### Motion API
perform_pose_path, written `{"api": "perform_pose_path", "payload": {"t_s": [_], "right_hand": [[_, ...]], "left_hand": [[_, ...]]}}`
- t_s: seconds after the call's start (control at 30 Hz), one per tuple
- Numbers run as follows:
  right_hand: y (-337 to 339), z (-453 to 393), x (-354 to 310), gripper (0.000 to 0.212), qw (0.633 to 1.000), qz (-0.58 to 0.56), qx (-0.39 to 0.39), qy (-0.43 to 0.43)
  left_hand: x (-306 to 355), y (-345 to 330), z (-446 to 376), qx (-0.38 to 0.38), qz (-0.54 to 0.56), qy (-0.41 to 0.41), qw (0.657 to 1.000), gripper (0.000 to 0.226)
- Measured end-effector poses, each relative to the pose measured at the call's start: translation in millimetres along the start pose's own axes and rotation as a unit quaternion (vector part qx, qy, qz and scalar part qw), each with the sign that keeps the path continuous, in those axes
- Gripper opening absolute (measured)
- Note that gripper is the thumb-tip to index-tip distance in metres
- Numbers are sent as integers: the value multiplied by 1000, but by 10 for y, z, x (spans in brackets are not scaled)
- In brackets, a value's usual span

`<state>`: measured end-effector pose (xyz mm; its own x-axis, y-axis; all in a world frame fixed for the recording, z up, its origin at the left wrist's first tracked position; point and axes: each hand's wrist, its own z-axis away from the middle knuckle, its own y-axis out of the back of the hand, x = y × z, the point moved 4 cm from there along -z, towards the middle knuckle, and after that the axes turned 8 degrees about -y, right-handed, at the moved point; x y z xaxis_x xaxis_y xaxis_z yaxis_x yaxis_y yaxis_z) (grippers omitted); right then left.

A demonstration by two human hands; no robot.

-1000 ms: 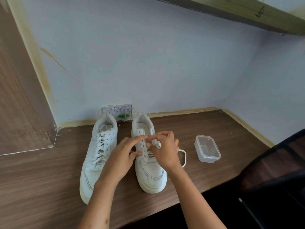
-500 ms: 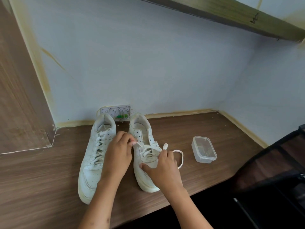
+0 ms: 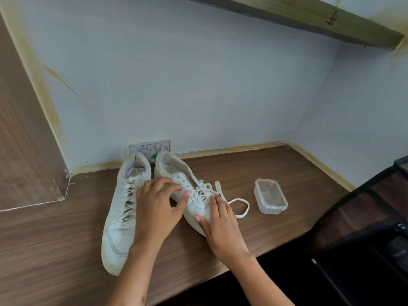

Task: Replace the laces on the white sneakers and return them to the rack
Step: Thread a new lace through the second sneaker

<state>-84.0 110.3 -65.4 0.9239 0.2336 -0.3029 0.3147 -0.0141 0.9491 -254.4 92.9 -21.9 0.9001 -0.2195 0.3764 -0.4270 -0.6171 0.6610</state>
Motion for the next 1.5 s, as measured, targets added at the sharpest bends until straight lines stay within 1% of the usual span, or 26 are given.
{"api": "perform_pose_path", "payload": {"t_s": [0.07,0.1,0.2,0.33,0.4,0.43,0.47,0.5,0.57,0.6,0.63,0.67,0.73,0.8,0.87,0.9,0.93,1.0,1.07,1.13,1.2,1.27,1.33,1.43,1.5], "right_hand": [[-1,1,-6,93,1000,2,0,2],[0,2,-8,93,1000,1,1,2],[-2,-4,-3,93,1000,-2,-2,4],[5,-10,6,94,1000,1,-8,10],[-3,-25,30,92,1000,2,-15,13],[-5,-34,46,92,1000,2,-18,15],[-10,-45,60,91,1000,3,-21,18],[-15,-54,70,91,1000,5,-22,20],[-15,-60,75,89,1000,7,-18,25],[-7,-57,70,89,999,6,-17,27],[-8,-57,69,89,999,6,-16,28],[-5,-59,67,90,999,5,-15,29],[-5,-56,61,95,999,3,-10,35],[-6,-57,65,93,999,-2,-10,35],[-11,-58,70,86,999,-1,-18,30],[-15,-57,69,84,999,0,-21,29],[-16,-56,68,84,999,2,-22,29],[-25,-61,69,89,999,7,-16,31],[-33,-63,72,92,999,9,-17,32],[-38,-67,81,87,999,7,-24,32],[-26,-65,76,86,999,1,-18,36],[-23,-62,76,89,999,2,-15,37],[-24,-64,72,91,999,8,-17,36],[-11,-59,60,84,999,7,-22,32],[8,-54,49,83,999,9,-24,33]], "left_hand": [[39,-115,10,-13,4,6,1000,33],[56,-159,16,-12,12,8,1000,29],[89,-205,13,0,23,10,1000,4],[81,-105,-34,-40,39,48,997,10],[71,-48,-40,-79,33,72,994,18],[61,-41,-32,-112,19,86,990,23],[49,-52,-16,-163,-1,99,982,24],[39,-77,7,-227,-20,107,968,23],[47,-162,73,-358,-62,106,925,19],[61,-206,117,-401,-84,98,907,17],[70,-248,153,-420,-97,88,898,17],[72,-277,178,-423,-100,80,897,20],[78,-265,179,-400,-83,82,909,33],[75,-210,131,-340,-29,105,934,43],[78,-167,94,-288,11,116,950,40],[81,-169,90,-278,21,115,954,39],[81,-179,92,-271,34,116,955,35],[63,-173,81,-249,64,128,958,20],[43,-132,47,-205,100,143,963,11],[51,-111,4,-145,118,135,973,16],[88,-148,-16,-98,110,106,983,20],[121,-229,-8,-77,104,84,988,18],[126,-278,0,-62,92,80,991,17],[119,-307,4,-54,92,89,990,18],[126,-314,19,-50,92,85,991,21]]}}
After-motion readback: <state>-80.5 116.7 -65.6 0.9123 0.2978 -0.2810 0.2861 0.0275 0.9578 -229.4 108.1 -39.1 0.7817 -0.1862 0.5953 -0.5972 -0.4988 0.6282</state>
